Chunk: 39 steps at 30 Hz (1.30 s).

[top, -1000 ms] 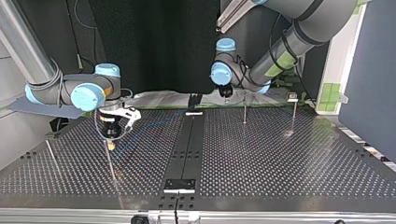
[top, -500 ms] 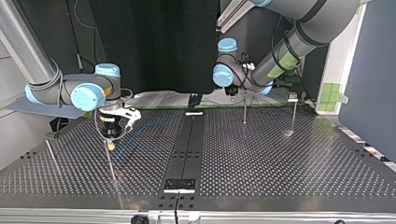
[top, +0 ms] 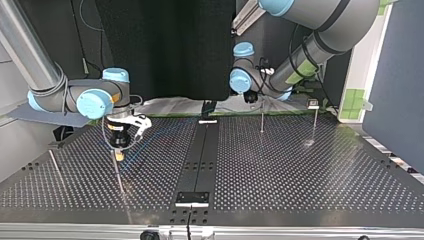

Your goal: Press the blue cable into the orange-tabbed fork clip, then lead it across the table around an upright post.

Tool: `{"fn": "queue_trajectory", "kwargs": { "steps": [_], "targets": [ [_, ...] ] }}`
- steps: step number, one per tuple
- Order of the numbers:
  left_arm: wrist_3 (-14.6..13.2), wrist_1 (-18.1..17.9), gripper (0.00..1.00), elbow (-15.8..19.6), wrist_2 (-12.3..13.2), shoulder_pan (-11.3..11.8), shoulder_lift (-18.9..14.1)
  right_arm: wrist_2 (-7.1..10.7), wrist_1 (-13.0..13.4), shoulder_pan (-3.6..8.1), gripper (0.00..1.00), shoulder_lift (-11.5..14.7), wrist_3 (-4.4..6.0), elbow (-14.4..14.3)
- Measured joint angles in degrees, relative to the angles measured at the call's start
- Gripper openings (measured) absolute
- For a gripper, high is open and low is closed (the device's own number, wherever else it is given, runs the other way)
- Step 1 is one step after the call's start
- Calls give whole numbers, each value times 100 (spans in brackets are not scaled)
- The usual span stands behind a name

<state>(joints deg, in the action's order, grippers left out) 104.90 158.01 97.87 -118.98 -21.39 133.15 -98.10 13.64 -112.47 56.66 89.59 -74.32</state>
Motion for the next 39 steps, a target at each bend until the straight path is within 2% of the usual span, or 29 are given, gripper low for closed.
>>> {"fn": "queue_trajectory", "kwargs": {
  "steps": [10, 20, 30, 39],
  "targets": [
    [-160, -373, 97, 2, -50, 65, 3, -45, 0, -9, 2, -1, 6, -37],
    [-284, -382, 97, 2, 31, 113, 10, -126, 8, 14, 2, -7, 0, -191],
    [-294, -406, 97, -1, 211, 123, 88, -134, 6, -12, 2, -23, 3, -219],
    [-288, -459, 97, 0, 317, 187, 107, -227, 13, -7, 2, -37, 1, -390]
  ]
}}
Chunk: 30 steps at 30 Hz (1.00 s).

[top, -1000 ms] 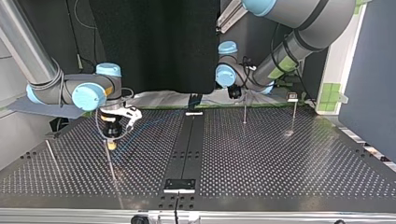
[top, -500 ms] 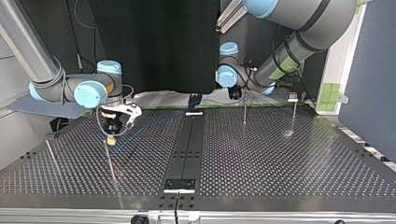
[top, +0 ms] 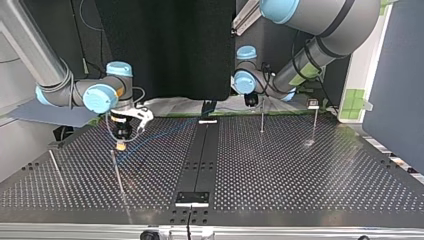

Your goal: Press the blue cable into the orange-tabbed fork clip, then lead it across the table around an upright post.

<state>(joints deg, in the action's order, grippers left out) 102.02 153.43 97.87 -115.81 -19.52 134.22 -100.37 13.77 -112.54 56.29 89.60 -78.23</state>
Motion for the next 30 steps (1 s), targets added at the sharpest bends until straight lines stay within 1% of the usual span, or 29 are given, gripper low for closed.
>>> {"fn": "queue_trajectory", "kwargs": {
  "steps": [11, 18, 27, 30],
  "targets": [
    [-6, -22, 97, 1, -86, 50, 2, -57, 10, 6, 2, -8, -9, -93],
    [-7, -22, 97, 2, -128, 64, 2, -130, 10, 0, 2, -9, -58, -114],
    [-61, -29, 97, 1, -112, 75, 2, -271, 13, 34, 2, -22, -71, -234],
    [-80, -39, 97, 1, -100, 76, 2, -292, 18, 40, 2, -25, -73, -283]
  ]
}}
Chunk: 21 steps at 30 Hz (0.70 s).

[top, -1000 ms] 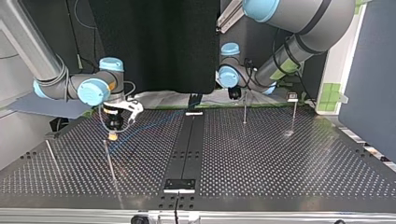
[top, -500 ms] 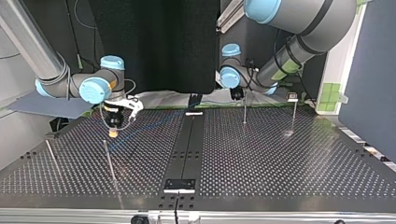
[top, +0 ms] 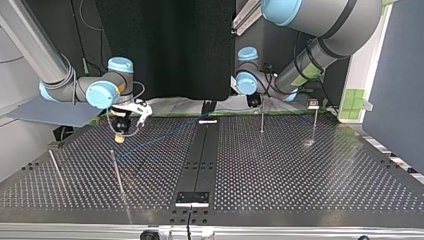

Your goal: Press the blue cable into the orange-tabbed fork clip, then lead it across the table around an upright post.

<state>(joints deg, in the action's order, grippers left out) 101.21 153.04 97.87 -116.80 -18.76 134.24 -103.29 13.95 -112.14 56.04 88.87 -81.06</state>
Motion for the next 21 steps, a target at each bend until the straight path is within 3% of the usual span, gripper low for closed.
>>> {"fn": "queue_trajectory", "kwargs": {
  "steps": [21],
  "targets": [
    [-51, -52, 97, 0, -11, 7, -1, -149, 4, 32, 2, -47, -78, -192]
  ]
}}
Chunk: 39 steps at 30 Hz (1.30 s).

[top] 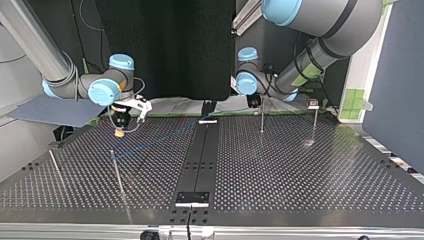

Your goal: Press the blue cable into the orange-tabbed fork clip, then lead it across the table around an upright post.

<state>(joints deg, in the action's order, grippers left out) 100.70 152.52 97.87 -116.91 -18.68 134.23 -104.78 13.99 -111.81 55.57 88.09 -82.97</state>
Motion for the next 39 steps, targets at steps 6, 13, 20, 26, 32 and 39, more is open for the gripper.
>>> {"fn": "queue_trajectory", "kwargs": {
  "steps": [6, 13, 20, 26, 32, 39],
  "targets": [
    [-14, 2, 97, 0, -2, 2, 0, -21, -1, 9, 2, -4, -7, -25],
    [-15, -1, 97, -2, 6, 2, 0, -82, 7, 60, 2, -12, -16, -130],
    [-16, -1, 97, 1, 15, 3, 0, -109, 8, 74, 2, -21, -27, -156],
    [-15, -1, 97, 0, 16, 3, 1, -159, 76, 100, 2, -35, -59, -264],
    [-15, 3, 97, 1, 22, 2, 0, -172, 121, 118, 2, -72, -114, -309],
    [-15, 7, 97, 0, 24, 2, 0, -183, 126, 151, 2, -301, -184, -320]
  ]
}}
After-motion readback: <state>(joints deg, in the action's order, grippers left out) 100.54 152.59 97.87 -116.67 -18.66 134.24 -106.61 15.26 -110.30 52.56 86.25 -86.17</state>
